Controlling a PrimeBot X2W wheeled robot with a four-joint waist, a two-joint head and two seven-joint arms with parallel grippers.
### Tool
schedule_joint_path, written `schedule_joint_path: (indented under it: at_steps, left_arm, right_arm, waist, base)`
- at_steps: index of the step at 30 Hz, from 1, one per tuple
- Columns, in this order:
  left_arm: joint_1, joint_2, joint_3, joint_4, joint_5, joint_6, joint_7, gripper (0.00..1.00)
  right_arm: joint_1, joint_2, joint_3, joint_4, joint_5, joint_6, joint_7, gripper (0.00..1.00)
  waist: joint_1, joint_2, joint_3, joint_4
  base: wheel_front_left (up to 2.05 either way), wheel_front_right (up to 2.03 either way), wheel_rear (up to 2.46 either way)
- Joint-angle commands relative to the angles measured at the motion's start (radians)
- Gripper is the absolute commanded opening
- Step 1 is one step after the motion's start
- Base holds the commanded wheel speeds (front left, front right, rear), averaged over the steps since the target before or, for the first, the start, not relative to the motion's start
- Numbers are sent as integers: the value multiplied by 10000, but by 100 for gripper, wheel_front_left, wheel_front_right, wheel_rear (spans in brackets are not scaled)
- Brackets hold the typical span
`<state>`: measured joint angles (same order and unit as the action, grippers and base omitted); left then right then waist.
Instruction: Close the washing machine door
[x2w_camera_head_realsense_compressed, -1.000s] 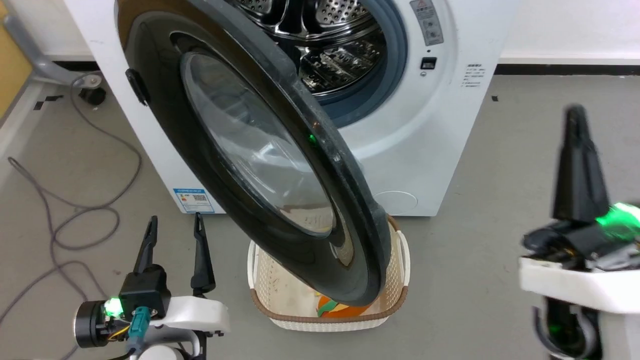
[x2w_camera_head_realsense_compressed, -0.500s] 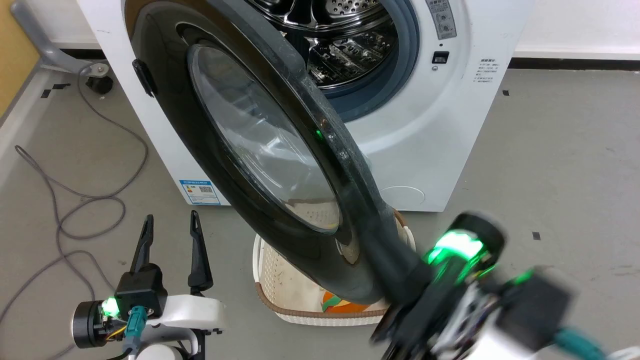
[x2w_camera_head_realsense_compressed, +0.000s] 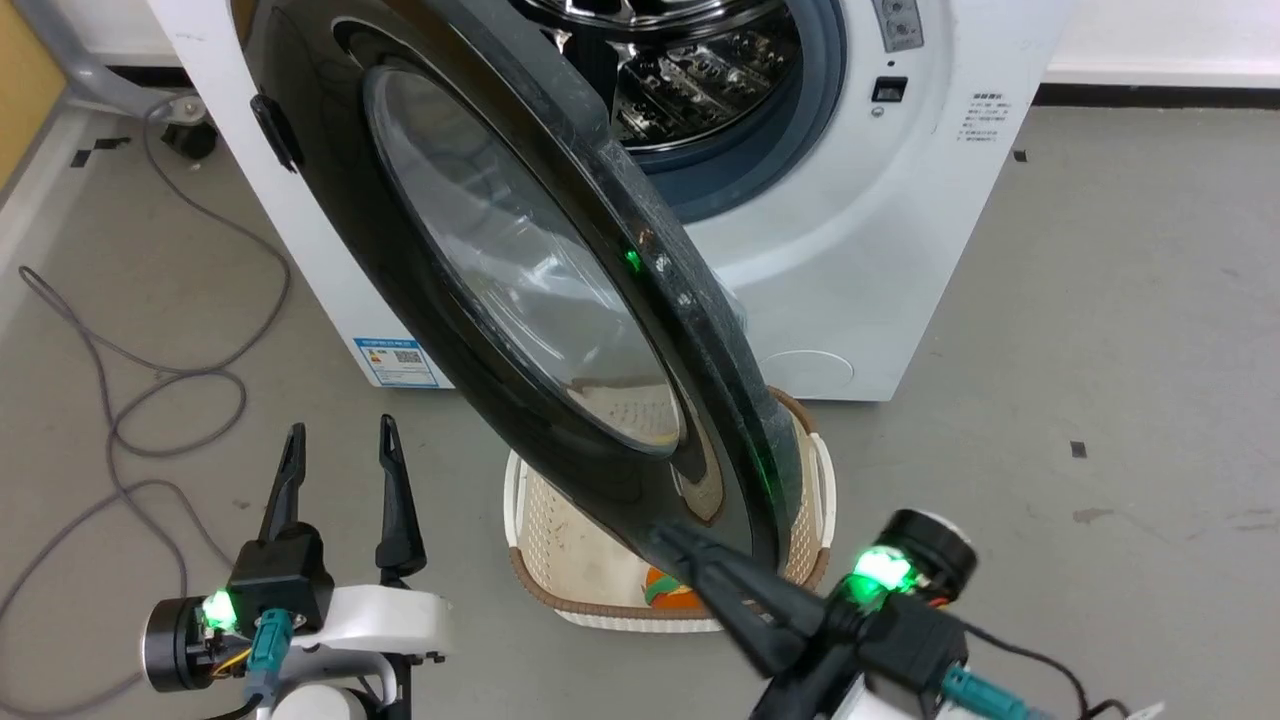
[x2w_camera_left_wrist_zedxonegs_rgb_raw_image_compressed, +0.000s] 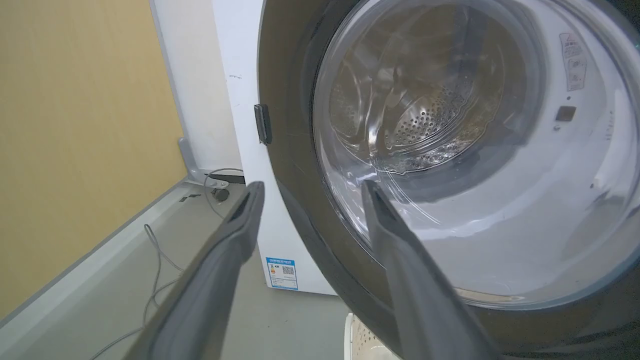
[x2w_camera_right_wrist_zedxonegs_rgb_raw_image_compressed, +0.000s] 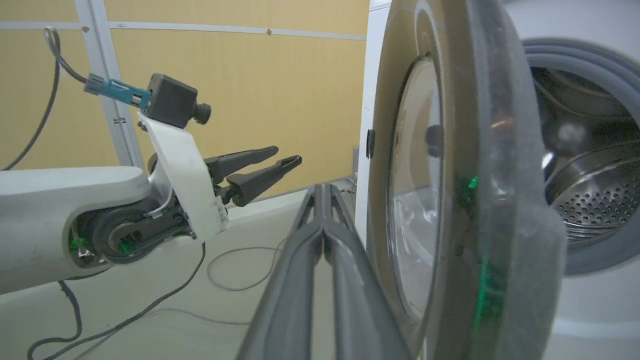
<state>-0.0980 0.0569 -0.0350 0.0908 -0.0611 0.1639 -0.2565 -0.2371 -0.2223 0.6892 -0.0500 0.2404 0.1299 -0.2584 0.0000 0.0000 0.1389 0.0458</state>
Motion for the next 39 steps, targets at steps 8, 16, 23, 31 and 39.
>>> schedule_joint_path:
  at_steps: [8, 16, 23, 31, 39]
  left_arm:
    - [-193, -34, 45, -76, 82, -53, -53, 100]
    - [-428, -50, -63, -228, 189, -22, -53, 100]
    - [-724, -59, -234, -348, 156, 40, -53, 100]
    - [-1305, -64, -421, -495, 70, 89, -53, 100]
    - [-1850, -65, -637, -612, -54, 221, -53, 100]
  right_arm:
    - [1, -59, -1381, 790, -264, 8, -34, 0]
    - [-438, 27, -3039, 1150, -361, 8, -34, 0]
    - [-1358, -125, -3958, 1460, -475, 8, -34, 0]
    - [-3066, -303, -5047, 2191, -668, 8, -34, 0]
    - [-4791, -654, -5478, 3360, -749, 8, -34, 0]
  waist:
    - [0, 0, 289, 51]
    - [0, 0, 692, 135]
    - [0, 0, 1263, 228]
    - [0, 0, 2258, 388]
    - [0, 0, 3160, 545]
  base:
    - [0, 0, 0]
    - [0, 0, 0]
    - [0, 0, 0]
    - [0, 0, 0]
    - [0, 0, 0]
